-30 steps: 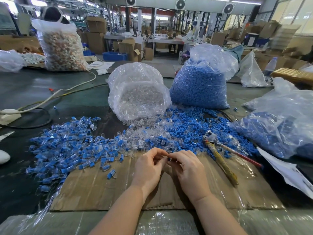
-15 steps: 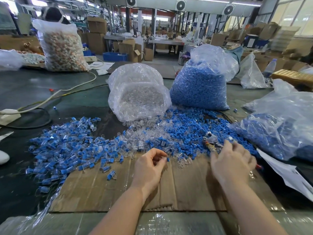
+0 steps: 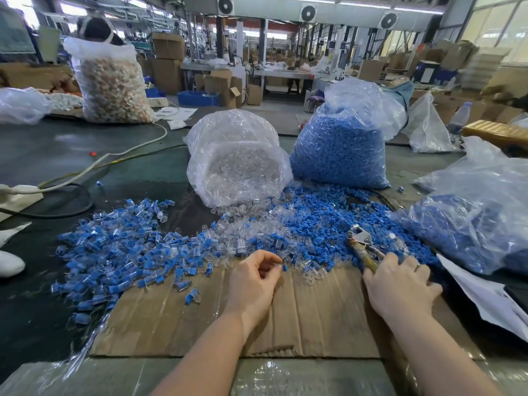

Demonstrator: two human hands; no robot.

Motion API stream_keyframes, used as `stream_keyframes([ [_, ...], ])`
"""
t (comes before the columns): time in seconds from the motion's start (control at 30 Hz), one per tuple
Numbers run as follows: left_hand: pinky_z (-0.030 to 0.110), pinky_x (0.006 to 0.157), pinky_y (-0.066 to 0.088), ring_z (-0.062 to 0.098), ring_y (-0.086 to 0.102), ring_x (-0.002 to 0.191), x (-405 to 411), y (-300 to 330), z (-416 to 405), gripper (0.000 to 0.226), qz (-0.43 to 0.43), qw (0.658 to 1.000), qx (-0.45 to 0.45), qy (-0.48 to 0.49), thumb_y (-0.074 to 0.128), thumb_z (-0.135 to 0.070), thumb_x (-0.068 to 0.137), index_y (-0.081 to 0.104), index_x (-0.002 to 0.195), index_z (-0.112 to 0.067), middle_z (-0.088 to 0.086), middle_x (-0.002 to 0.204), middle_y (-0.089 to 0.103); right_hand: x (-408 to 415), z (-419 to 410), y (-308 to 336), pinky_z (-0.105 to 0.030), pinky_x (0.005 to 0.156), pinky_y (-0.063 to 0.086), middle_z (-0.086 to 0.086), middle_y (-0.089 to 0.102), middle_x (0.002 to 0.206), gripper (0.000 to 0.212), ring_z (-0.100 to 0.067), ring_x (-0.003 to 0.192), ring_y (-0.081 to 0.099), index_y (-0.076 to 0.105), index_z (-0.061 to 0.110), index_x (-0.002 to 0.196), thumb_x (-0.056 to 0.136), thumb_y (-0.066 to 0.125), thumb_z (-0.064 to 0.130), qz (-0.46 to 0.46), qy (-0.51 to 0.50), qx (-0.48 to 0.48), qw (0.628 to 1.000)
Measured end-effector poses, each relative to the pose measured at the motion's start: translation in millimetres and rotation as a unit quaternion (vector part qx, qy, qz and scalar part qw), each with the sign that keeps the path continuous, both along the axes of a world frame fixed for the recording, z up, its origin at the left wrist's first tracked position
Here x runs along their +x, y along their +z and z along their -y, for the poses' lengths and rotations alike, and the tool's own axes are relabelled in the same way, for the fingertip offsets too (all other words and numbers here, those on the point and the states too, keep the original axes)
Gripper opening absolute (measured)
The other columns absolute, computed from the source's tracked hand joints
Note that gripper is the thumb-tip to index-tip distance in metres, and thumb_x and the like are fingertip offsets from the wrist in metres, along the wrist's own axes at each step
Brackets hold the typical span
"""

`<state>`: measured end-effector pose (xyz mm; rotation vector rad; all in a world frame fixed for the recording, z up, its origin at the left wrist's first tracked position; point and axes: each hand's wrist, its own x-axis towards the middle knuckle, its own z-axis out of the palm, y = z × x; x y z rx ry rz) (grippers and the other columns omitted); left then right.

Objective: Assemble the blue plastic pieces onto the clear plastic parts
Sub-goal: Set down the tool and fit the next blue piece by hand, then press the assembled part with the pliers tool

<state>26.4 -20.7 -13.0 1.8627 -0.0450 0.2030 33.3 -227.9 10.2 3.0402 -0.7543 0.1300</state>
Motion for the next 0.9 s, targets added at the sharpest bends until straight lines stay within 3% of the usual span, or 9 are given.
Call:
stream_keyframes([
  [0.13, 0.014, 0.068, 0.051, 0.012, 0.062, 0.079, 6, 3, 0, 0.014, -0.044, 0.996, -0.078, 0.010, 0.061, -0.007, 0.087, 0.062, 0.087, -0.021, 0.001, 0.085, 0.066, -5, -10, 13, -0.036, 0.087, 0.045, -0.008, 0.050, 0.110, 0.043, -0.023, 0.101, 0.049, 0.044, 0.015, 0.106, 0.094, 0.028, 0.053, 0.042, 0.111, -0.002, 0.993],
  [0.23, 0.020, 0.053, 0.049, 0.013, 0.060, 0.062, 12, 10, -1, 0.011, -0.108, 0.971, -0.210, 0.029, 0.061, -0.004, 0.086, 0.064, 0.092, -0.012, 0.006, 0.079, 0.065, -8, -30, 30, -0.021, 0.063, 0.042, 0.000, 0.053, 0.086, 0.036, -0.012, 0.071, 0.049, 0.048, 0.017, 0.086, 0.096, 0.031, 0.047, 0.028, 0.226, 0.171, 0.959],
  [0.3, 0.019, 0.048, 0.047, 0.010, 0.058, 0.056, 16, 15, -1, 0.009, -0.116, 0.963, -0.239, 0.048, 0.061, -0.005, 0.086, 0.065, 0.091, -0.012, 0.004, 0.075, 0.066, -11, -44, 41, -0.025, 0.055, 0.033, -0.001, 0.051, 0.075, 0.035, -0.015, 0.062, 0.045, 0.045, 0.015, 0.074, 0.097, 0.036, 0.041, -0.012, 0.256, 0.281, 0.925],
  [0.43, 0.027, 0.066, 0.051, 0.016, 0.063, 0.074, 26, 24, -3, 0.014, -0.095, 0.966, -0.226, 0.079, 0.062, -0.004, 0.085, 0.065, 0.082, -0.017, 0.007, 0.081, 0.067, -18, -60, 48, -0.034, 0.063, 0.035, -0.010, 0.048, 0.075, 0.035, -0.021, 0.066, 0.045, 0.043, 0.013, 0.071, 0.095, 0.041, 0.037, -0.081, 0.246, 0.434, 0.863],
  [0.63, 0.022, 0.054, 0.044, 0.011, 0.055, 0.059, 30, 30, -12, 0.010, -0.100, 0.970, -0.193, 0.110, 0.061, -0.005, 0.086, 0.065, 0.085, -0.014, 0.003, 0.072, 0.063, -24, -64, 52, -0.031, 0.057, 0.047, -0.012, 0.052, 0.080, 0.018, -0.022, 0.063, 0.052, 0.046, 0.009, 0.085, 0.094, 0.046, 0.024, -0.149, 0.209, 0.540, 0.802],
  [0.7, 0.021, 0.053, 0.045, 0.011, 0.055, 0.060, 29, 32, -13, 0.009, -0.103, 0.970, -0.184, 0.118, 0.061, -0.006, 0.087, 0.065, 0.086, -0.015, 0.003, 0.075, 0.063, -22, -63, 53, -0.035, 0.061, 0.048, -0.013, 0.052, 0.083, 0.004, -0.021, 0.066, 0.053, 0.045, 0.007, 0.088, 0.089, 0.048, 0.009, -0.162, 0.211, 0.543, 0.797],
  [0.8, 0.016, 0.050, 0.047, 0.009, 0.057, 0.062, 28, 34, -12, 0.010, -0.100, 0.971, -0.180, 0.124, 0.061, -0.005, 0.087, 0.065, 0.086, -0.015, 0.002, 0.075, 0.063, -22, -62, 53, -0.035, 0.065, 0.048, -0.013, 0.051, 0.089, 0.010, -0.021, 0.071, 0.054, 0.044, 0.007, 0.090, 0.084, 0.046, 0.000, -0.187, 0.222, 0.524, 0.801],
  [0.9, 0.019, 0.055, 0.049, 0.011, 0.057, 0.063, 27, 36, -12, 0.013, -0.101, 0.968, -0.191, 0.124, 0.060, -0.004, 0.087, 0.064, 0.082, -0.015, 0.003, 0.074, 0.062, -21, -62, 53, -0.034, 0.064, 0.049, -0.012, 0.050, 0.091, 0.013, -0.020, 0.074, 0.055, 0.044, 0.007, 0.092, 0.083, 0.044, -0.001, -0.193, 0.226, 0.518, 0.802],
])
